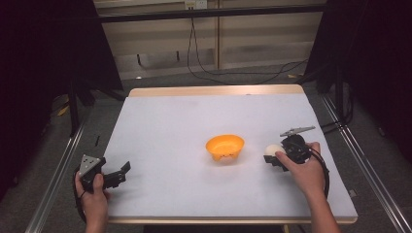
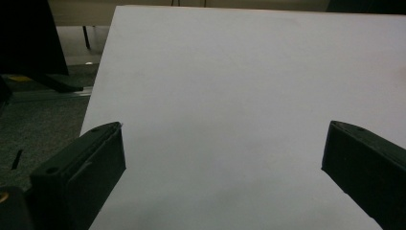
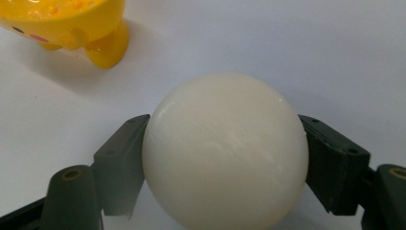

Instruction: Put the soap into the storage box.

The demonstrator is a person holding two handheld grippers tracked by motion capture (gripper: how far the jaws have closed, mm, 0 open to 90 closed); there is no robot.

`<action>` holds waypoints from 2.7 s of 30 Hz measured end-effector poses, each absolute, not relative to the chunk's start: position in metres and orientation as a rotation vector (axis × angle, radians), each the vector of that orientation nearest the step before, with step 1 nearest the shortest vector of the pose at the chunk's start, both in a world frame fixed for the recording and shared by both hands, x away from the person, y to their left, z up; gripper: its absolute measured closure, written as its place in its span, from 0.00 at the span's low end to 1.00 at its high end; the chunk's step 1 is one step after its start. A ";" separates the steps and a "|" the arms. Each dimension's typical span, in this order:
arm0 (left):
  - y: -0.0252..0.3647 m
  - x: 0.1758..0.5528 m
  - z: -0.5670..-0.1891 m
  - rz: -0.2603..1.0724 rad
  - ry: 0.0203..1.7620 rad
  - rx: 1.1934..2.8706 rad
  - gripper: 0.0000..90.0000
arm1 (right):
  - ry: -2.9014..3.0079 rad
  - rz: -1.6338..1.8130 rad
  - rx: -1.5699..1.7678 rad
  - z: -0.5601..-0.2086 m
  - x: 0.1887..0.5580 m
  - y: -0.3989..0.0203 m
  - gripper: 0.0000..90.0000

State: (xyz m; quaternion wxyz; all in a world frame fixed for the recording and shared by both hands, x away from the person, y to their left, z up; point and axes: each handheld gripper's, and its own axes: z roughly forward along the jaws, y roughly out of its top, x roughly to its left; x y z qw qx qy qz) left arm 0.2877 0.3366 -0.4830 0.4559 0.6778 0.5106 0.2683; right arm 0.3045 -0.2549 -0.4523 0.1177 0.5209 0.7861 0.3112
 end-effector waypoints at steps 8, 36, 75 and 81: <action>0.337 0.288 -0.483 0.662 1.260 1.672 0.01 | 2.298 0.951 1.500 -0.440 0.309 -0.249 0.27; 0.337 0.288 -0.483 0.661 1.264 1.670 0.01 | 2.366 0.993 1.385 -0.401 0.331 -0.201 0.27; 0.337 0.288 -0.483 0.652 1.267 1.666 0.01 | 2.482 0.995 1.294 -0.412 0.358 -0.127 0.27; 0.338 0.289 -0.483 0.651 1.267 1.666 0.01 | 2.486 0.984 1.298 -0.416 0.361 -0.120 0.27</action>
